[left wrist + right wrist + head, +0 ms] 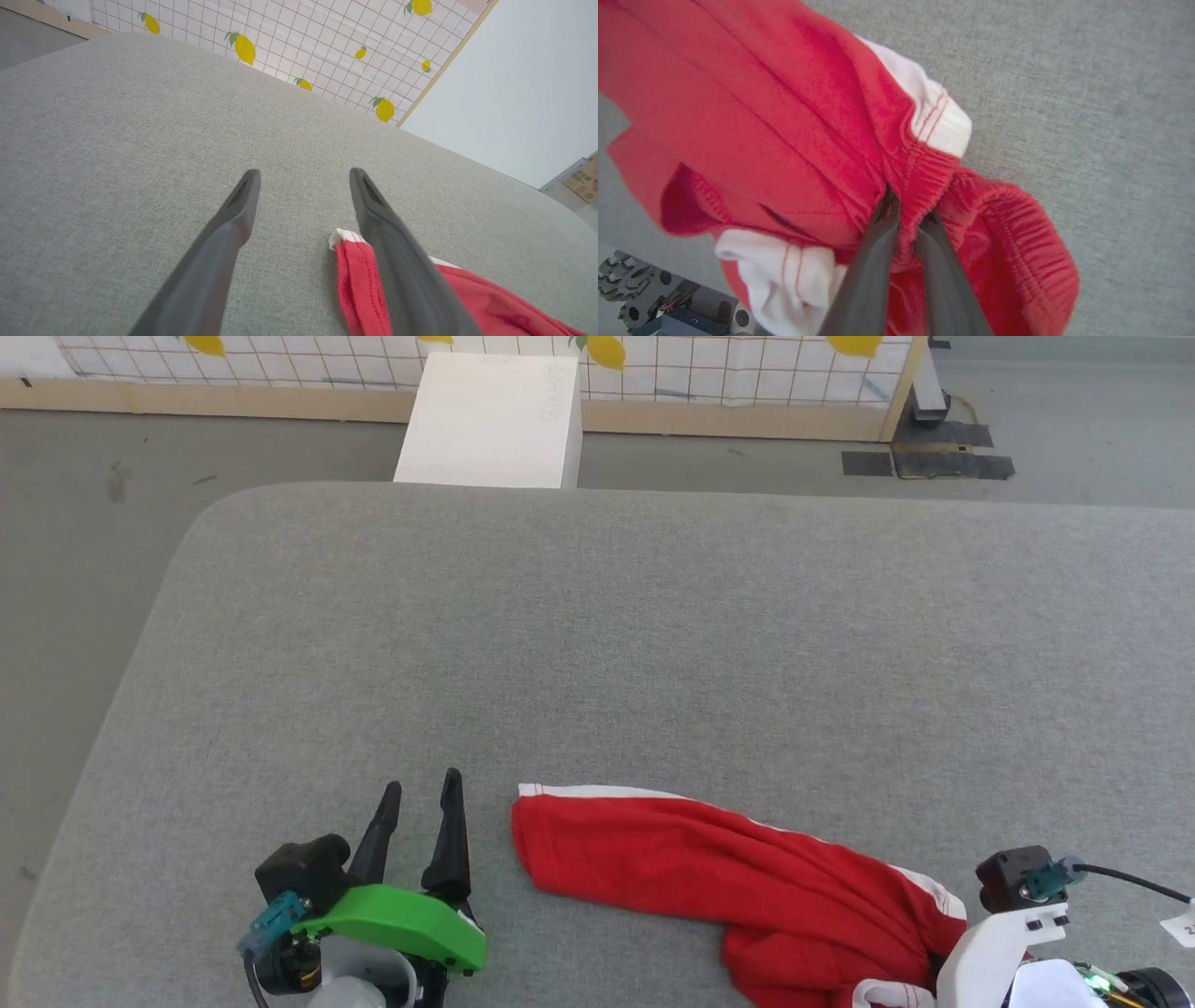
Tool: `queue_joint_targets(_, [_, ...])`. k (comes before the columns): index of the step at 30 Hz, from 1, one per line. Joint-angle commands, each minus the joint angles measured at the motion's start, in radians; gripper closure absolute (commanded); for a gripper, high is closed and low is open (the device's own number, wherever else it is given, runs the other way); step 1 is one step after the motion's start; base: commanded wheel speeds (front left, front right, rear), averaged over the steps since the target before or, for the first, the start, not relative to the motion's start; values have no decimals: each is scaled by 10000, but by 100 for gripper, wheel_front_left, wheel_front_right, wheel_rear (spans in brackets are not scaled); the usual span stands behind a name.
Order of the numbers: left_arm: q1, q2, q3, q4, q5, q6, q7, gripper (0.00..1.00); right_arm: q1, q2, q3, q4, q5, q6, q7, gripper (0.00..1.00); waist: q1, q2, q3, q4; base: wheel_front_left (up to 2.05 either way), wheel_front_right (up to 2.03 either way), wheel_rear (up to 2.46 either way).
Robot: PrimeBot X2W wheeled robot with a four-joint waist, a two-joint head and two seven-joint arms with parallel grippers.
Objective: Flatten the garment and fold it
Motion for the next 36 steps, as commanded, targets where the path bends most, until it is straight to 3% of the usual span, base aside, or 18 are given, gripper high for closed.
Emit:
queue_joint_targets(1, [-148,2,-2,22,-113,-22,-31,0,188,68,-21,97,161,-15,24,0,0,112,12,-17,0,0,0])
queue_joint_targets(10, [-32,98,68,41,-134,35,-33,0,585,363,-1262,-1558,633,-15,-110,0,0,112,-163,-23,0,0,0])
queue_joint_targets(16, [9,115,25,-38,-142,64,-33,0,206,456,-1487,-2285,608,-15,-38,0,0,112,-89,-82,0,0,0])
queue_joint_targets(28, [-362,107,-171,-70,-155,7,-16,0,-1890,331,-1519,-483,-584,-15,-160,0,0,112,480,83,0,0,0])
queue_joint_targets(36, [-466,72,-226,81,-246,-35,-24,0,-1436,261,-803,114,-565,-15,635,0,0,112,606,335,0,0,0])
